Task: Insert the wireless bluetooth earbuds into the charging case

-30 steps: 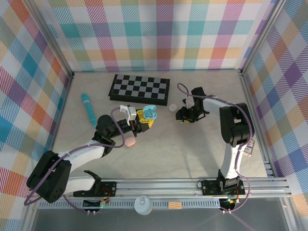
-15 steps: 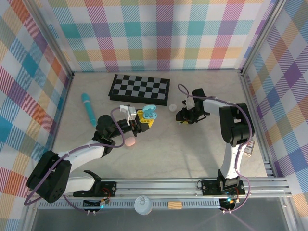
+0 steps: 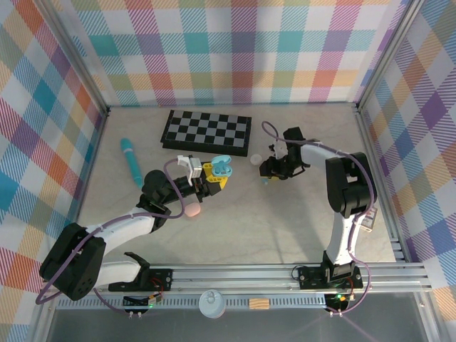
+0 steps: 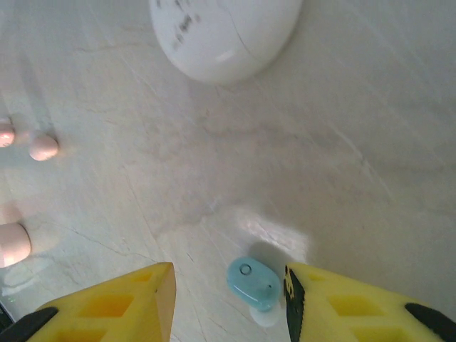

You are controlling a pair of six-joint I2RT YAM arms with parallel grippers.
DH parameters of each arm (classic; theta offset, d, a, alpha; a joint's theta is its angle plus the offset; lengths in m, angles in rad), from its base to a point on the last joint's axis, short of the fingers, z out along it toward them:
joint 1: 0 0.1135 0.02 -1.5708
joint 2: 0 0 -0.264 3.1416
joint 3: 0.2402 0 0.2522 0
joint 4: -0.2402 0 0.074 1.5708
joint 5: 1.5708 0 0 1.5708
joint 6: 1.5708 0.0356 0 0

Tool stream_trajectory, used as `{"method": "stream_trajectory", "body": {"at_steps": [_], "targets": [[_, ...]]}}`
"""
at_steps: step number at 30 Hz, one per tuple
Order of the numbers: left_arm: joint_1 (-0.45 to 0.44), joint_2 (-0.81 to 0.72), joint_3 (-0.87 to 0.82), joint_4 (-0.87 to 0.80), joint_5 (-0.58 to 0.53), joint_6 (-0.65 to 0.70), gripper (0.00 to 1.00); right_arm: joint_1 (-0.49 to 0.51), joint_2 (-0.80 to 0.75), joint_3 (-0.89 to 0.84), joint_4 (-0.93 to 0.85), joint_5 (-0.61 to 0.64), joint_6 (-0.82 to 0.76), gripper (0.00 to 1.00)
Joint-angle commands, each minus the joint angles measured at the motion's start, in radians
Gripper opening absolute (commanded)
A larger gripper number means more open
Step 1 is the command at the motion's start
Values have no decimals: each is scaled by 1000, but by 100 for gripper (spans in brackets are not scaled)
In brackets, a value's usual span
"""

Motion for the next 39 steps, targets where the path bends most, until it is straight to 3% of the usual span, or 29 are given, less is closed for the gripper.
{"method": "stream_trajectory", "body": {"at_steps": [1, 15, 39], "targets": [[4, 1, 23, 55, 21, -2, 29, 4, 38, 36, -5, -45, -31, 44], [5, 4, 27, 54, 27, -1, 29, 4, 36, -33, -14, -109, -70, 41], [4, 8, 18, 69, 24, -5, 29, 4, 14, -71, -40, -104, -88, 31]]}}
